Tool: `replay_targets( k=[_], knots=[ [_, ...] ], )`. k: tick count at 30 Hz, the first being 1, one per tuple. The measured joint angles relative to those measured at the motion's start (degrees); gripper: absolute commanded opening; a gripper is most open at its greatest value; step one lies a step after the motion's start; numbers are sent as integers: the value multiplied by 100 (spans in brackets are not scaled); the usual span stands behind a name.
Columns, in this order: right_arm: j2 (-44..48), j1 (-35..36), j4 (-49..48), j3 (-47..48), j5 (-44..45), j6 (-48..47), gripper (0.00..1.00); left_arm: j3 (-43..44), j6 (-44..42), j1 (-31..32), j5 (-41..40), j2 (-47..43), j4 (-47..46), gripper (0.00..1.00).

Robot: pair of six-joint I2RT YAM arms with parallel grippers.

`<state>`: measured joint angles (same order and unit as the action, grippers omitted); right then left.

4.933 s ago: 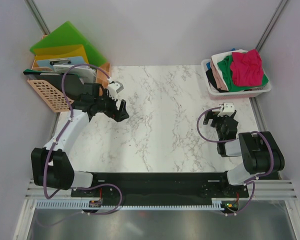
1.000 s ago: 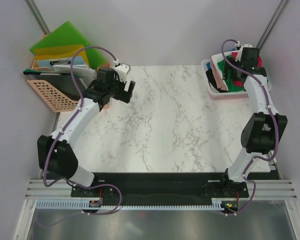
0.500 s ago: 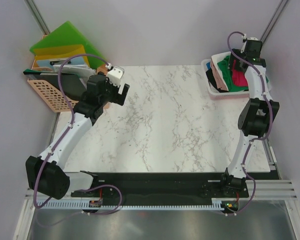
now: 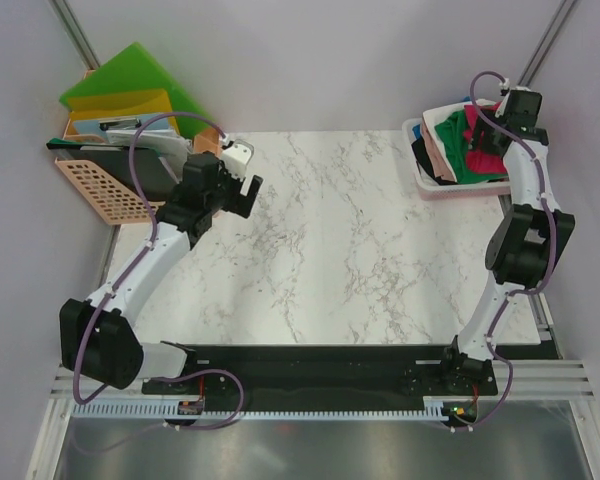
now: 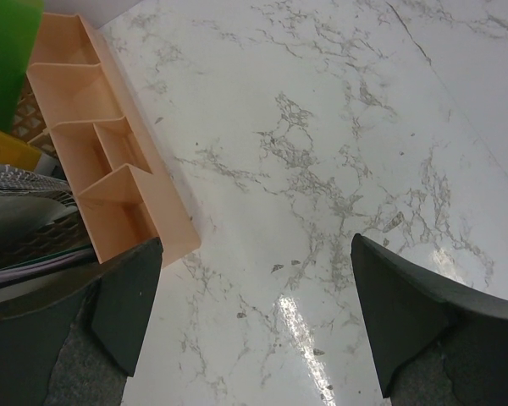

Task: Fold and stack the t-shirts
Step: Grab crumpled tshirt from bin with the right arm

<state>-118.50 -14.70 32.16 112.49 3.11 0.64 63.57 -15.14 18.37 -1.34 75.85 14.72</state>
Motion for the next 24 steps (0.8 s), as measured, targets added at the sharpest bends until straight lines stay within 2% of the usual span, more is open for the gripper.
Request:
replay_targets(
  k=[4, 8, 12, 16, 19, 24],
  knots=[
    [728, -4, -197, -848, -402, -85, 92, -44, -4, -2, -9, 72, -20, 100],
    [1622, 24, -461, -1786, -745, -111, 93, -98, -28, -2, -9, 72, -48, 100],
    [1958, 33, -678, -2017, -872, -151, 95, -31, -37, -2, 7, 173, -39, 100],
    [1746, 33, -822, -1978, -765, -216, 96, 136, -37, -2, 22, 479, -31, 100],
    [1235, 24, -774, -1611, -623, -236, 97, 155, -37, -2, 33, 586, -2, 100],
    [409, 11, -671, -798, -409, -55, 90, 153, -42, -2, 39, 592, 15, 100]
  ],
)
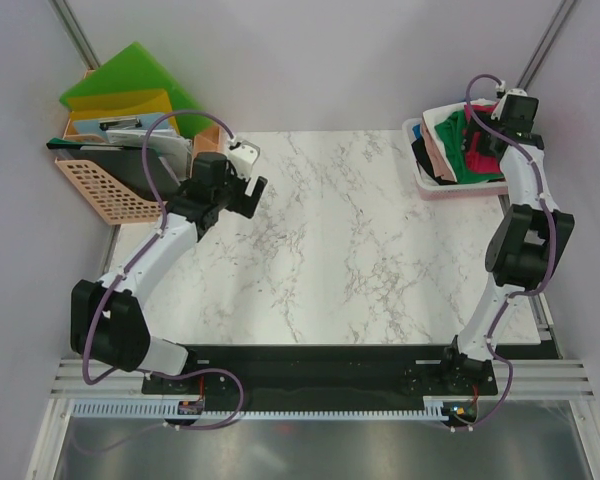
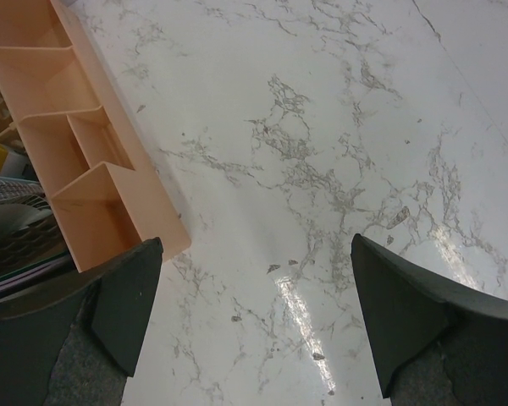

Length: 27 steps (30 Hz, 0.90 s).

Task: Fold and stack the t-shirts
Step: Grab crumpled tshirt from bin with the right arm

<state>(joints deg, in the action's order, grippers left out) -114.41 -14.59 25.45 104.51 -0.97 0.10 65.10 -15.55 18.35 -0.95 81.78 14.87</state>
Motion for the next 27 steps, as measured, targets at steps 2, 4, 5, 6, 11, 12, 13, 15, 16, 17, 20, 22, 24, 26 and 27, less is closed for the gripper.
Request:
replay_targets(
  k=[2, 4, 5, 6, 11, 12, 13, 15, 16, 17, 20, 22, 24, 26, 27],
  knots=[
    [-111, -7, 48, 157, 52, 131, 86, -22, -11, 0, 7, -2, 0, 100],
    [-136, -17, 81, 271, 66, 267, 86, -63, -39, 0, 48, -4, -4, 100],
    [-133, -22, 83, 319, 57, 321, 86, -90, -44, 0, 76, -4, -4, 100],
    [-129, -26, 70, 363, 35, 363, 86, -118, -48, 0, 107, -4, -2, 100],
    [-39, -26, 66, 356, -50, 417, 87, -199, -50, 0, 214, -4, -2, 100],
    [-26, -26, 63, 352, -48, 417, 86, -203, -50, 0, 254, -4, -4, 100],
    [-20, -26, 61, 352, -46, 402, 86, -208, -50, 0, 267, -4, -2, 100],
    [-20, -26, 52, 352, -39, 352, 79, -208, -50, 0, 299, -4, -4, 100],
    [-33, -26, 55, 352, -28, 326, 74, -208, -50, 0, 306, -4, -4, 100],
    [-57, -26, 55, 358, -26, 297, 60, -208, -50, 0, 313, -4, -4, 100],
    [-334, -26, 129, 599, -28, 256, 57, -208, -50, 0, 356, -2, -4, 100],
    [-619, -26, 151, 734, -52, 234, 47, -210, -50, 0, 398, -2, -4, 100],
    [-752, -26, 155, 684, -83, 155, 8, -243, -52, 0, 417, -2, -11, 100],
    [-719, -26, -11, 367, -122, 168, 0, -308, -52, 0, 431, -2, -13, 100],
    [-636, -26, -181, 168, -157, 208, 0, -345, -55, 0, 437, -2, -13, 100]
  ],
)
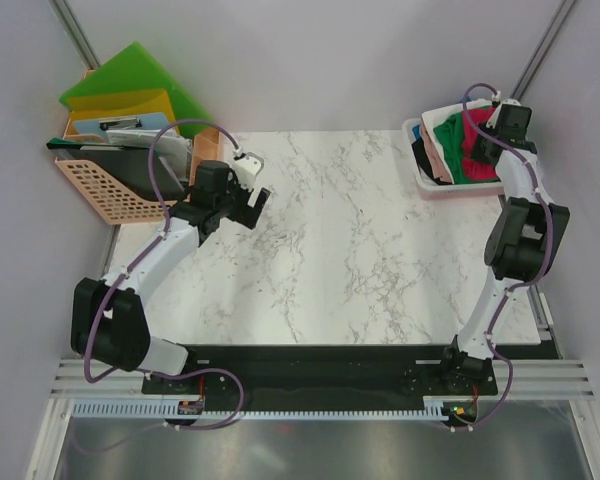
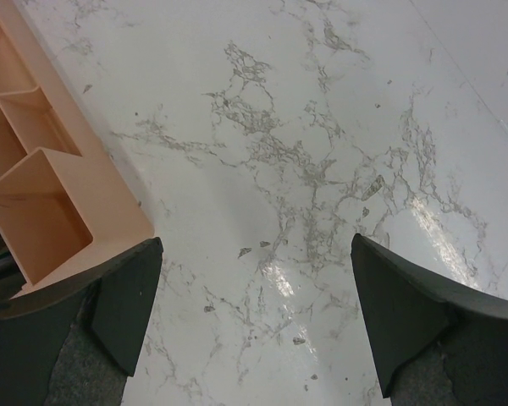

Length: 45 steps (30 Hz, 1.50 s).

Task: Fold and stack the t-shirts
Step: Grab crumpled tshirt from bin with the right arm, then move the tshirt to the center of the board

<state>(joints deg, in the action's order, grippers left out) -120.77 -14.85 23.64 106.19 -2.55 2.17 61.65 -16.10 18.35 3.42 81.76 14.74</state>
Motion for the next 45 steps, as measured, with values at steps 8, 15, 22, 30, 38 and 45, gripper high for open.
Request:
replay_targets(
  k=[8, 15, 22, 30, 38, 45],
  knots=[
    [1738, 46, -535, -1775, -400, -72, 0, -96, 0, 0, 85, 9, 9, 100],
    [3574, 254, -260, -2135, -1364, -227, 0, -101, 0, 0, 166, 52, 7, 100],
    [4988, 247, 74, -2455, -2448, -413, 0, -223, 0, 0, 166, 52, -17, 100],
    [5678, 332, 177, -2398, -4035, -308, 0, -229, 2, 0, 166, 79, -33, 100],
    [5853, 730, 608, -2170, -5233, -310, 0, -299, 2, 2, 334, -122, -33, 100],
    [5403, 2004, 1956, -1825, -4994, -1248, 82, -317, -4, 2, 365, -708, -70, 100]
  ],
)
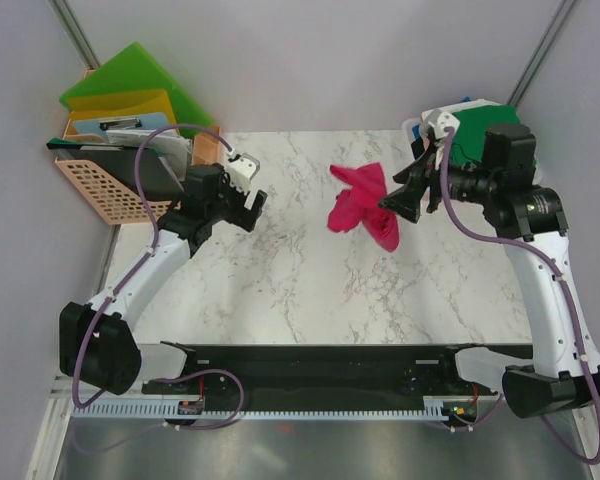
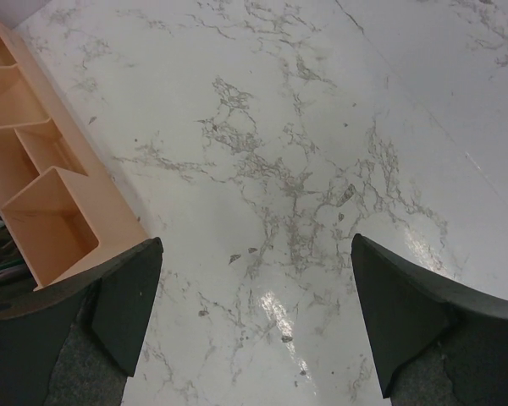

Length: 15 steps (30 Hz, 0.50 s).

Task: Fold and stack the t-shirts
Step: Move the tshirt to the center of the board, then flatten out the tshirt

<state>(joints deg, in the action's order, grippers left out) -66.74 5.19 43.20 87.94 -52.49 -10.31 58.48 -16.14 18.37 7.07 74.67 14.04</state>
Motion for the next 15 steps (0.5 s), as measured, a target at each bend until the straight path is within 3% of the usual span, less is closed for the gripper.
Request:
replay_targets(
  k=[4, 10, 15],
  knots=[
    [-214, 448, 516, 44, 586, -442, 84, -9, 0, 0, 0, 17, 0, 100],
    [-59, 457, 645, 35, 1460, -715, 85, -87, -4, 0, 0, 22, 7, 100],
    [72, 470, 614, -452, 1631, -883, 84, -122, -4, 0, 15, 20, 9, 100]
  ],
)
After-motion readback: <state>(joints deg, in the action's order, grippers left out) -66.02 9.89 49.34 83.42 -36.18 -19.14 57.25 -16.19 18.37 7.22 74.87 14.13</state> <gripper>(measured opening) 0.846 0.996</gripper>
